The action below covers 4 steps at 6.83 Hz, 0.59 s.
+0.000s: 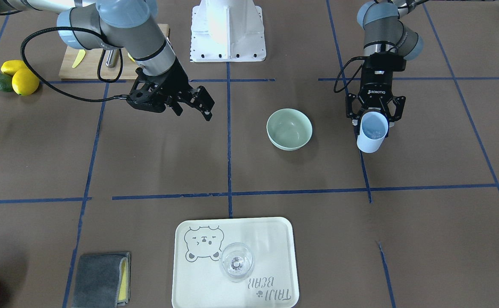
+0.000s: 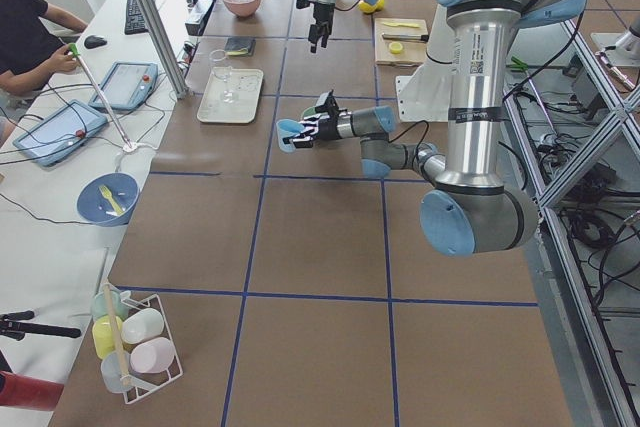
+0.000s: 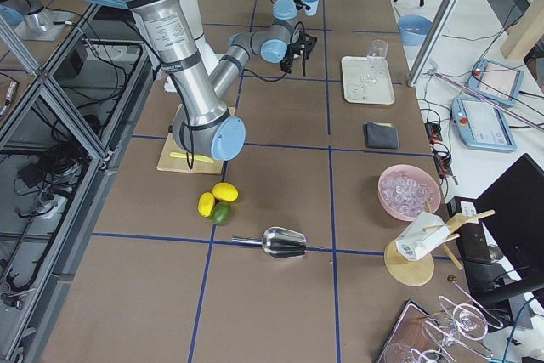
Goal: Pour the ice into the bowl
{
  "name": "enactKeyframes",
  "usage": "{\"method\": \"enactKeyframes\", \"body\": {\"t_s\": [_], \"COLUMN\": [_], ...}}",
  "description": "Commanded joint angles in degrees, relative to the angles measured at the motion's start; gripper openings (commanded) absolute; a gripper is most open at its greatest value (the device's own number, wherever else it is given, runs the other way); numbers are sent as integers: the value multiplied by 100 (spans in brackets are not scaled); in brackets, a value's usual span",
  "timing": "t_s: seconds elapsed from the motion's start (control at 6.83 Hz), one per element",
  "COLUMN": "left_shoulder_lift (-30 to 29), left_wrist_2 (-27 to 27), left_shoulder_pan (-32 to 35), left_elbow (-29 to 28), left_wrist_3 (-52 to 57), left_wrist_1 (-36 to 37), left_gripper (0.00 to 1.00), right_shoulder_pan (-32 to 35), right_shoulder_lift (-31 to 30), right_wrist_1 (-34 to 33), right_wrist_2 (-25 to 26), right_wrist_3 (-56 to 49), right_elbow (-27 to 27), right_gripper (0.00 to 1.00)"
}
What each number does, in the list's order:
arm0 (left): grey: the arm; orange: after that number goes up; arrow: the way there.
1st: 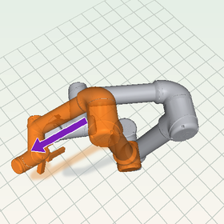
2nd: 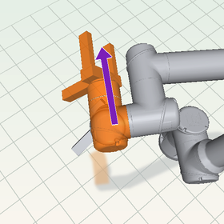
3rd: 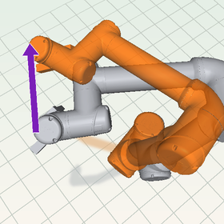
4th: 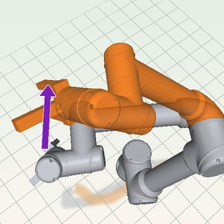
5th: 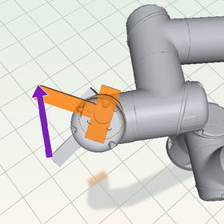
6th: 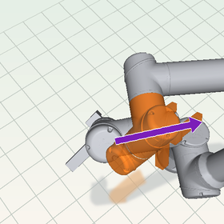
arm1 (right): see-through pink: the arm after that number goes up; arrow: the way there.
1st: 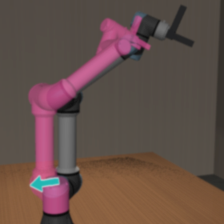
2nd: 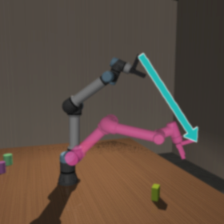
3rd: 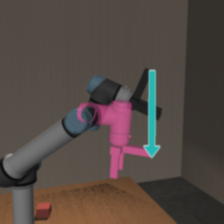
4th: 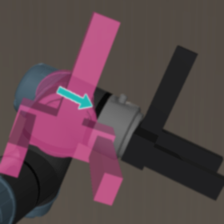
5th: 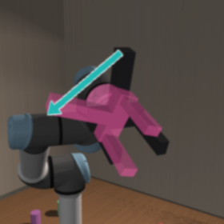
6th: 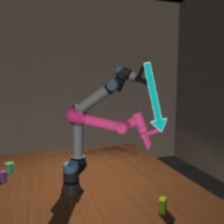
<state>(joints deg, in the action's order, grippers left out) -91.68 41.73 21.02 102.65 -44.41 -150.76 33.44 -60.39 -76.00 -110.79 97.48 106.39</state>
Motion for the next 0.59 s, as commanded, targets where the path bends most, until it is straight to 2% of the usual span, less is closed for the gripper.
{"method": "enactKeyframes", "body": {"t_s": [0.0,0.15,0.29,0.44], "left_shoulder_lift": [-157,-157,-174,-253], "left_wrist_2": [-845,-1025,-1410,-1614], "left_shoulder_pan": [-394,-536,-738,-844], "left_elbow": [35,44,70,305], "left_wrist_3": [11,12,55,90], "left_wrist_1": [363,372,720,1550], "left_gripper": [0,0,0,0], "right_shoulder_pan": [-4,-5,4,-4], "right_shoulder_lift": [-69,-69,-69,-78], "right_wrist_1": [-2,-2,-2,6], "right_wrist_2": [4,4,4,4], "right_wrist_3": [-10,-10,-10,-10], "right_elbow": [57,48,31,13], "right_gripper": [100,100,100,100]}}
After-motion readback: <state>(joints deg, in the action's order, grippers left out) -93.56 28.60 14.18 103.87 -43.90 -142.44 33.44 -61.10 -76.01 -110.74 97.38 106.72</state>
